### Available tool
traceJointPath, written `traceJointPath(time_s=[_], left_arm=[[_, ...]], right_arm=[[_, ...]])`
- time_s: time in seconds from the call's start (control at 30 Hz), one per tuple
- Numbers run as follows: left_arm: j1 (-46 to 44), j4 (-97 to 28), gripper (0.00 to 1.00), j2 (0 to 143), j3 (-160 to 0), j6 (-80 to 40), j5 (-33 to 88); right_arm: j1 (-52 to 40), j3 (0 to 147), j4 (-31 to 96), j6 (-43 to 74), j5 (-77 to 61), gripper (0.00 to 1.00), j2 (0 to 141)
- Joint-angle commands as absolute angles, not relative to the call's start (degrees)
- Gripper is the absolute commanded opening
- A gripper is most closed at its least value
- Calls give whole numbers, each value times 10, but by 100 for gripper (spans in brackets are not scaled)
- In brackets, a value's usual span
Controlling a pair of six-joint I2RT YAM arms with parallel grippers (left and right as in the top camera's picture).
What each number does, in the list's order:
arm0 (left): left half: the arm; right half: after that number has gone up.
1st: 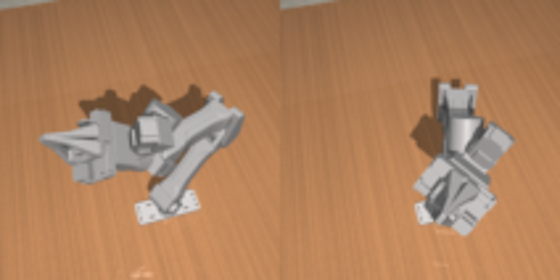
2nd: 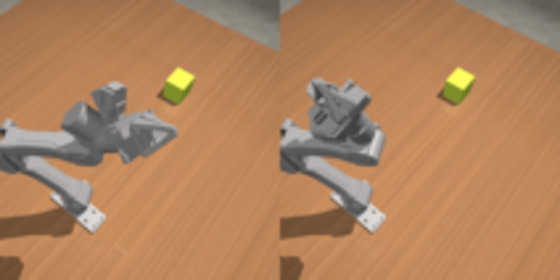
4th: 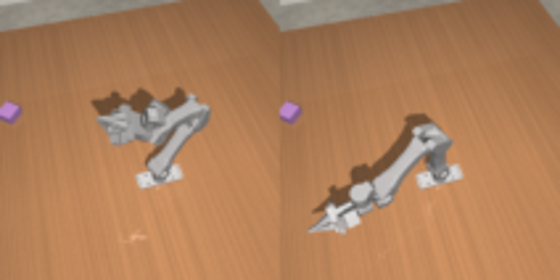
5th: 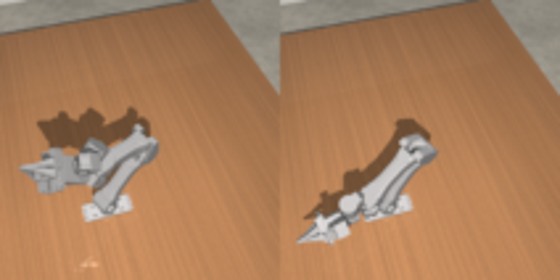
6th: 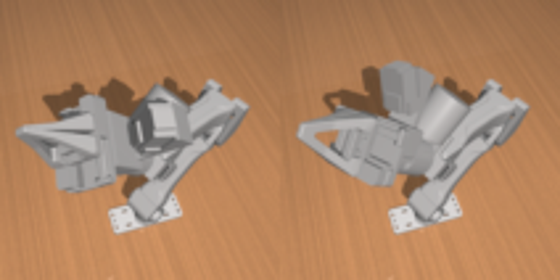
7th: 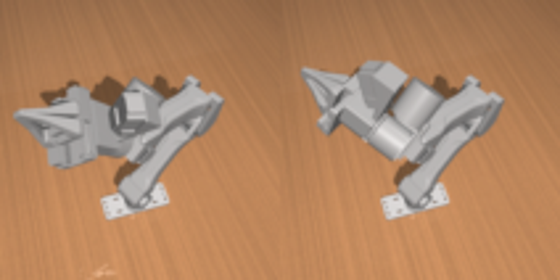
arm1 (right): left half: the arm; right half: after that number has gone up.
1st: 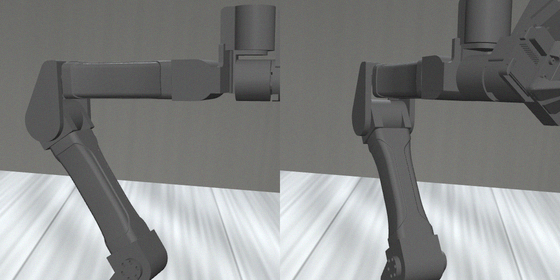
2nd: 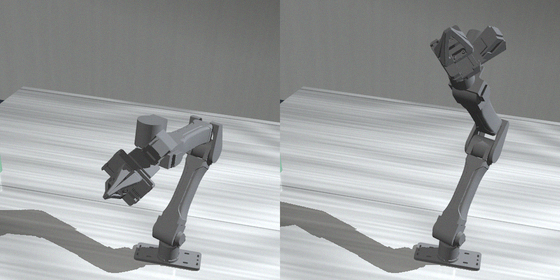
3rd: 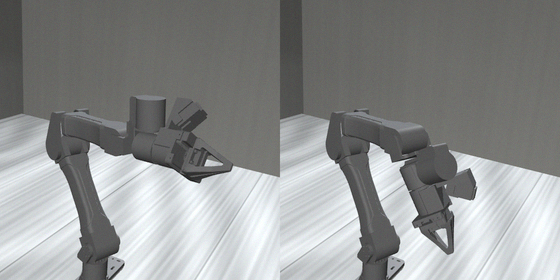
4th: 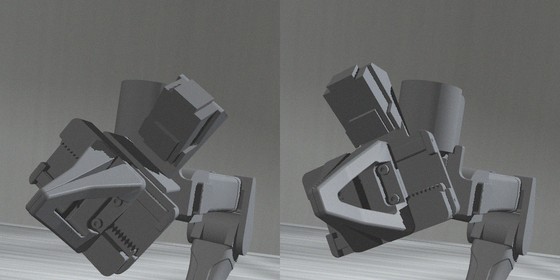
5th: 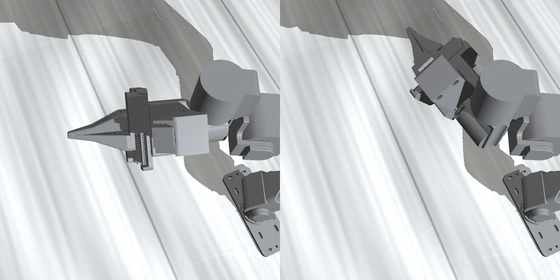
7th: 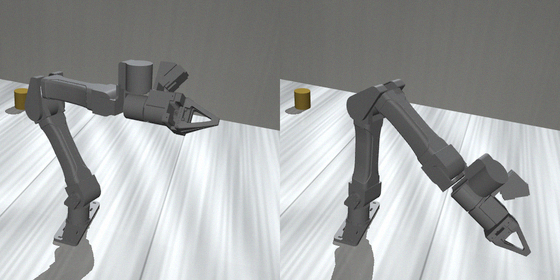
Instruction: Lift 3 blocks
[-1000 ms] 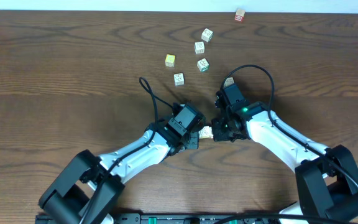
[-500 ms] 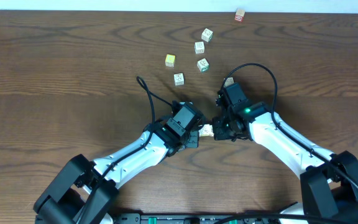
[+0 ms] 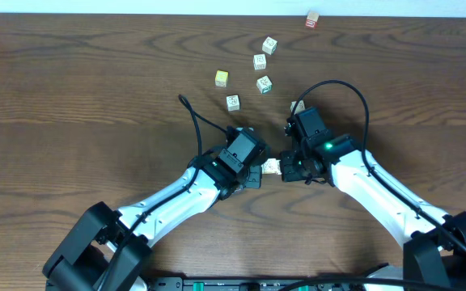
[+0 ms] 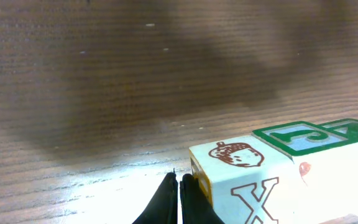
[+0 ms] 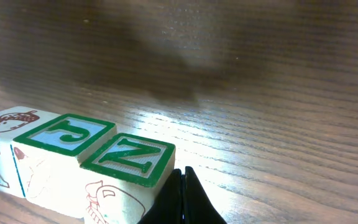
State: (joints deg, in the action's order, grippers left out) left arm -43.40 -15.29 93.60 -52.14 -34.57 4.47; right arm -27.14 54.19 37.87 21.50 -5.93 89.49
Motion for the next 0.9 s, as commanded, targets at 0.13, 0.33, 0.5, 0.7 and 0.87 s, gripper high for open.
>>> traceJointPath(time_s=[0.13, 0.33, 0.5, 0.7, 0.87], left_arm=[[-467, -123, 7, 905, -600, -326, 159], [-467, -134, 7, 905, -615, -317, 159], [-467, -135, 7, 905, -620, -317, 159], [-467, -135, 7, 901, -620, -317, 159], [-467, -137, 7, 886, -620, -315, 159]], right_arm=[[-310, 559, 356, 205, -249, 1, 882], [-310, 566, 360, 207, -249, 1, 882], [-310, 584, 382, 210, -249, 1, 882], [-310, 606, 405, 227, -249, 1, 882], [-310, 612, 411, 236, -249, 1, 882]])
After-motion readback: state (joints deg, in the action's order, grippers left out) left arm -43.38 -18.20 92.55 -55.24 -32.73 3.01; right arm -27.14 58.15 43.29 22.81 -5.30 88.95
